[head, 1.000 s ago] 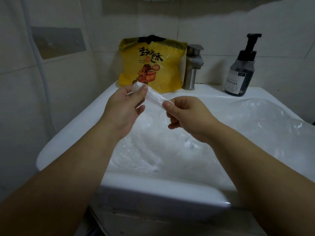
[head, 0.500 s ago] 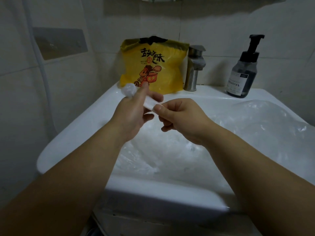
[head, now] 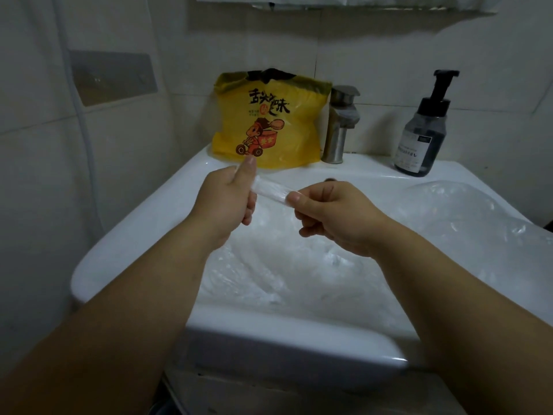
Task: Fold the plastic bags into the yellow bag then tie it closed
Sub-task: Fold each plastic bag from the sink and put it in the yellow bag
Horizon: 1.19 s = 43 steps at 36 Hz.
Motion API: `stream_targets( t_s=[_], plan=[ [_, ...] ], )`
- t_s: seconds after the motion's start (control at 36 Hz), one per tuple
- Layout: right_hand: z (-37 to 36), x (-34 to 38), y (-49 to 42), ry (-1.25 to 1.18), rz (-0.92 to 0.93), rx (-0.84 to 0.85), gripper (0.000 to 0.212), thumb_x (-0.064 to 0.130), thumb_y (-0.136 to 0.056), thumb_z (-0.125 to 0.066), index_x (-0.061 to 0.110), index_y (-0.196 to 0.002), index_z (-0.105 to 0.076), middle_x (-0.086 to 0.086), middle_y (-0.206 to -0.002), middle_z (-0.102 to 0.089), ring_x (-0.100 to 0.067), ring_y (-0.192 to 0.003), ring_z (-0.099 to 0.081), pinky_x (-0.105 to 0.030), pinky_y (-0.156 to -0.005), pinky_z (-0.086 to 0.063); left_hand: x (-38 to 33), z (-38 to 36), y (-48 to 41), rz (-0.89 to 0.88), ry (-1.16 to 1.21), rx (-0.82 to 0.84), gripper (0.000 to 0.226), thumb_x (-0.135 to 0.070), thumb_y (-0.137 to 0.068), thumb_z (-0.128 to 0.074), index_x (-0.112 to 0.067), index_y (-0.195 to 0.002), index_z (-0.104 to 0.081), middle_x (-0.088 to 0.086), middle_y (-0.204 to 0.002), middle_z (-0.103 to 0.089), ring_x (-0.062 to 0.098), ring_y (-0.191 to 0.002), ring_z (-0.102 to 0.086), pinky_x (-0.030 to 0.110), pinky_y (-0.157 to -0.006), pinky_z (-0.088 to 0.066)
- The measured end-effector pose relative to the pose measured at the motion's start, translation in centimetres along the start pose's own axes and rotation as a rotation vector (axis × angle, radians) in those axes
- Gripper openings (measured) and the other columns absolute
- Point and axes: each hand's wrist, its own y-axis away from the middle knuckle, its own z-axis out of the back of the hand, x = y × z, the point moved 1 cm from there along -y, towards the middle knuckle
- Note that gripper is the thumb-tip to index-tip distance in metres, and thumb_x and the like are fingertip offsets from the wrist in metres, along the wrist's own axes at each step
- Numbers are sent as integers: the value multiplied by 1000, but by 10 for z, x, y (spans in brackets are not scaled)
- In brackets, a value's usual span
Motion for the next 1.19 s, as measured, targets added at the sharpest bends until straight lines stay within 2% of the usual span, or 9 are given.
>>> stream_targets(
  t_s=[0.17, 0.31, 0.44, 0.58, 0.69, 0.81, 0.89, 1.03, 1.19],
  plan=[
    [13, 14, -3, -53, -27, -24, 15, 16, -95, -55, 6, -91, -65, -5, -73, -52, -12, -62, -51, -19, -59, -53, -12, 6, 1, 35, 135, 111, 31, -30, -99, -49, -11, -76, -55, -1, -65, -52, 3, -45, -48, 18, -50, -49],
    [21, 43, -16, 41, 21, 20, 15, 17, -95, -55, 9, -87, -65, -3, -72, -51, -12, -64, -49, -22, -59, -50, -30, 16, -15, -55, 106, 53, 30, -19, -100, -50, -9, -73, -57, 1, -61, -54, 1, -43, -51, 17, -50, -51],
    [16, 69, -36, 143, 170, -150, 16, 20, -95, -56, 14, -83, -65, -3, -70, -52, -11, -59, -48, -21, -55, -49, -52, 20, -35, -134, 124, -37, 31, -21, -101, -50, -10, -74, -61, -8, -49, -60, 1, -42, -52, 18, -53, -53],
    [15, 93, -66, 204, 265, -312, 18, 20, -97, -54, 16, -82, -63, -5, -69, -52, -11, -56, -46, -16, -45, -45, -74, 28, -64, -101, 149, -21, 26, -32, -99, -49, -11, -93, -63, 1, -84, -63, 4, -53, -59, 20, -56, -54],
    [24, 108, -101, 365, 317, -451, 23, 23, -99, -49, 10, -104, -67, -3, -72, -57, -17, -65, -52, -43, -68, -54, -79, 41, -90, -83, 172, -57, 34, -37, -96, -57, -10, -118, -59, 2, -103, -57, 11, -70, -59, 29, -63, -50],
    [26, 127, -142, 535, 388, -518, 28, 24, -100, -47, 11, -119, -64, -5, -98, -66, -21, -84, -60, -31, -71, -47, -76, 54, -115, -39, 123, -156, 17, -27, -99, -53, -17, -87, -61, 0, -87, -59, 13, -74, -57, 27, -64, -49],
    [22, 138, -166, 661, 450, -536, 30, 23, -100, -46, 12, -124, -61, -7, -119, -64, -19, -96, -58, -26, -74, -40, -69, 62, -128, -7, 122, -209, 22, -15, -97, -51, -17, -76, -57, 1, -77, -56, 15, -72, -53, 27, -64, -45],
    [5, 146, -221, 936, 419, -474, 32, 16, -100, -41, 18, -128, -57, -8, -123, -62, -28, -105, -58, -35, -85, -47, -55, 81, -160, 31, 46, -264, 21, -17, -96, -52, -20, -76, -59, 1, -77, -60, 19, -80, -56, 32, -73, -47],
    [-13, 151, -272, 1336, 295, -344, 33, 8, -96, -44, 21, -122, -59, -7, -115, -62, -29, -108, -54, -44, -105, -28, -45, 83, -193, 56, 3, -194, 11, -23, -97, -54, -26, -96, -64, -4, -90, -64, 12, -83, -61, 25, -68, -47]
  ],
)
